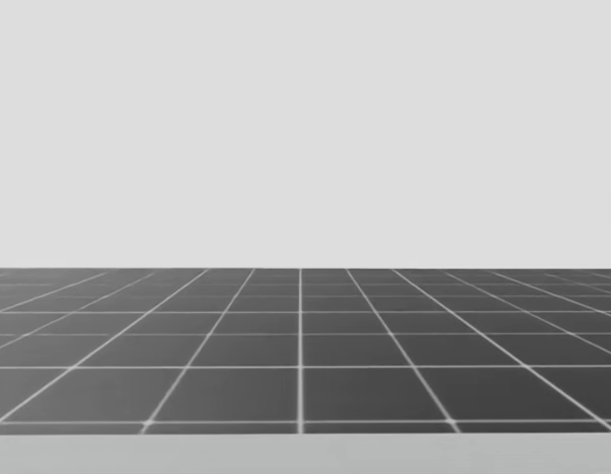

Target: Pick up the tuna fish can and lift it.

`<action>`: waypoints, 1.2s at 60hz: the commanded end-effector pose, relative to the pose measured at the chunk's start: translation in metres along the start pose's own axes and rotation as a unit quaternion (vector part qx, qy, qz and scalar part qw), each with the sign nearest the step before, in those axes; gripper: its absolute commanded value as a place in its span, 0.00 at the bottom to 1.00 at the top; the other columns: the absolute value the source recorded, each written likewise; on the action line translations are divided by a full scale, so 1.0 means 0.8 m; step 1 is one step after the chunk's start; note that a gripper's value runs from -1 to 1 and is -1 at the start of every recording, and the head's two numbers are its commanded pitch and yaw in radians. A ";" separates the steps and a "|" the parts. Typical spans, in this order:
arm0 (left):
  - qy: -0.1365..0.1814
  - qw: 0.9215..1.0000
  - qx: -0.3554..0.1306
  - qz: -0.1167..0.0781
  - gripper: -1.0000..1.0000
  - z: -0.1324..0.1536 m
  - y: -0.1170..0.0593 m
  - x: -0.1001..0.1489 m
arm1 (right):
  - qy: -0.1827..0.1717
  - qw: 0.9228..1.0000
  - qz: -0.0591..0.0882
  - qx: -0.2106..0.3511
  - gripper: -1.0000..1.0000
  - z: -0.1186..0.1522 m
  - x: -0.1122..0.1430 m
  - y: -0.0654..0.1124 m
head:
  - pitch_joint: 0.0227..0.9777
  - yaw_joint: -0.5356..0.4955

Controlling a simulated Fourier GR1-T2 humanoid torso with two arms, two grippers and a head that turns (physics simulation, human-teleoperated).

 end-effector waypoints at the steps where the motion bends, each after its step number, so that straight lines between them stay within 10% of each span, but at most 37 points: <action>1: 0.000 1.000 0.001 0.000 0.00 0.000 0.000 0.000 | -0.019 1.000 -0.005 -0.014 0.00 0.002 -0.001 -0.001 | 0.06 0.51; 3: 0.000 1.000 0.001 -0.001 0.00 0.000 0.000 0.000 | -0.025 1.000 0.012 -0.008 0.00 0.002 -0.001 -0.001 | 0.07 0.51; 46: 0.003 1.000 0.003 -0.018 0.00 -0.002 -0.003 -0.004 | -0.001 1.000 0.029 0.003 0.00 -0.001 -0.002 0.002 | 0.59 0.52; 72: 0.007 1.000 0.004 -0.014 0.00 -0.003 -0.001 -0.004 | 0.008 0.999 0.034 0.008 0.00 0.000 -0.003 0.008 | 0.83 0.79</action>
